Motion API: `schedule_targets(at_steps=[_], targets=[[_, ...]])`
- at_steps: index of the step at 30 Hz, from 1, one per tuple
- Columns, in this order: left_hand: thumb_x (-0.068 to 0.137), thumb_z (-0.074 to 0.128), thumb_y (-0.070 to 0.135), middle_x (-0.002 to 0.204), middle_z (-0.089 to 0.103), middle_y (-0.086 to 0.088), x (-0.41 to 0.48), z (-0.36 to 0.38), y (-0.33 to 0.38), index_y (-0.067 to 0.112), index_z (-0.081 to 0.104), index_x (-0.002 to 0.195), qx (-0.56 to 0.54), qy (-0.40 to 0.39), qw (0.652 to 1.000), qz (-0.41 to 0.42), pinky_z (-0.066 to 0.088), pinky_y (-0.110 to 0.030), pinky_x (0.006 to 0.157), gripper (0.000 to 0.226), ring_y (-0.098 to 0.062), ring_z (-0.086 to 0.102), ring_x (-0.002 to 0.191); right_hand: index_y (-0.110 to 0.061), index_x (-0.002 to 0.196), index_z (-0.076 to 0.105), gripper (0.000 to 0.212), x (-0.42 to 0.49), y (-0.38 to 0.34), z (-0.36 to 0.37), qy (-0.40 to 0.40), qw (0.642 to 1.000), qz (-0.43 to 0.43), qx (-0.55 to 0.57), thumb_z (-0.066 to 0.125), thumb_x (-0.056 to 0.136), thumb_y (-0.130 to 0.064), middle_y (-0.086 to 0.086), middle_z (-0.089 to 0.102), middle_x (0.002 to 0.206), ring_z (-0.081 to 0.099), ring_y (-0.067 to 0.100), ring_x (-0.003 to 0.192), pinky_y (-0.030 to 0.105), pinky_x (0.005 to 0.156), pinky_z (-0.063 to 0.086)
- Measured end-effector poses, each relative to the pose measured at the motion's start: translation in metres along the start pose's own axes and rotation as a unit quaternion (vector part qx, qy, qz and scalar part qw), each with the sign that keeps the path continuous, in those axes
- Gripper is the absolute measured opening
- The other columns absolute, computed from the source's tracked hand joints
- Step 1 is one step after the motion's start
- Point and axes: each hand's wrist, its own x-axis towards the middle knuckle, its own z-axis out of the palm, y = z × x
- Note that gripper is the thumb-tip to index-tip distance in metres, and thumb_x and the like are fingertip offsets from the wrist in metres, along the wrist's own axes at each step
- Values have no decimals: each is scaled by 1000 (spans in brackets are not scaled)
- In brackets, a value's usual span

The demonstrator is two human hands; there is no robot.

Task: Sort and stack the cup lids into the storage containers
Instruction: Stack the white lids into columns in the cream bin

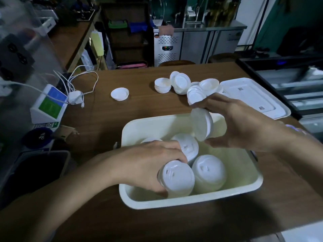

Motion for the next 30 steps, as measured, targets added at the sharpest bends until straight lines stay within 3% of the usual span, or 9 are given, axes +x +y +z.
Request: schedule_targets(at_steps=[4,6,10,13,16,22,30], targets=[[77,87,42,125,46,26,1,3,1,44,54,134,21,-5,1000,-2,43,-20,96,66,2,45,118,-51,151,34,96,-2,-4,9,-74,994,14,-85,88,73,-39,-25,35,134,46,0,115,23,89,46],[78,85,42,125,44,29,1,5,0,46,53,137,24,-8,1000,-7,39,-12,91,67,3,43,119,-53,153,26,99,2,-8,18,-110,987,23,-116,86,75,-39,-26,32,134,49,1,108,25,84,50],[81,84,43,129,47,28,-2,4,-2,43,55,141,6,-9,1000,-17,35,-6,91,66,4,42,121,-40,140,39,84,10,-14,28,-98,993,18,-62,89,73,-36,-21,44,132,57,8,116,37,91,55],[82,82,49,129,52,27,-5,4,-2,42,58,139,5,7,1000,-21,41,-19,101,62,3,45,123,-37,131,47,71,16,-12,34,-91,994,3,-56,88,74,-45,-22,49,122,56,8,113,36,90,53],[81,82,54,130,57,25,-6,5,-2,40,61,138,11,15,999,-29,43,-25,104,62,4,46,123,-39,130,53,64,20,-8,44,-110,991,-11,-74,83,75,-55,-24,50,126,56,8,111,33,86,51],[77,85,55,119,61,25,-5,7,-3,38,66,132,-1,19,999,-45,47,-29,100,60,0,51,115,-41,126,58,65,23,-3,48,-126,990,10,-69,87,70,-56,-25,54,125,54,3,109,23,84,45],[80,85,53,118,57,24,-1,7,0,38,63,134,18,-11,998,-61,43,-19,92,61,4,42,115,-40,125,61,66,24,-1,59,-125,990,17,-60,88,67,-57,-24,54,125,55,6,113,29,87,48]])
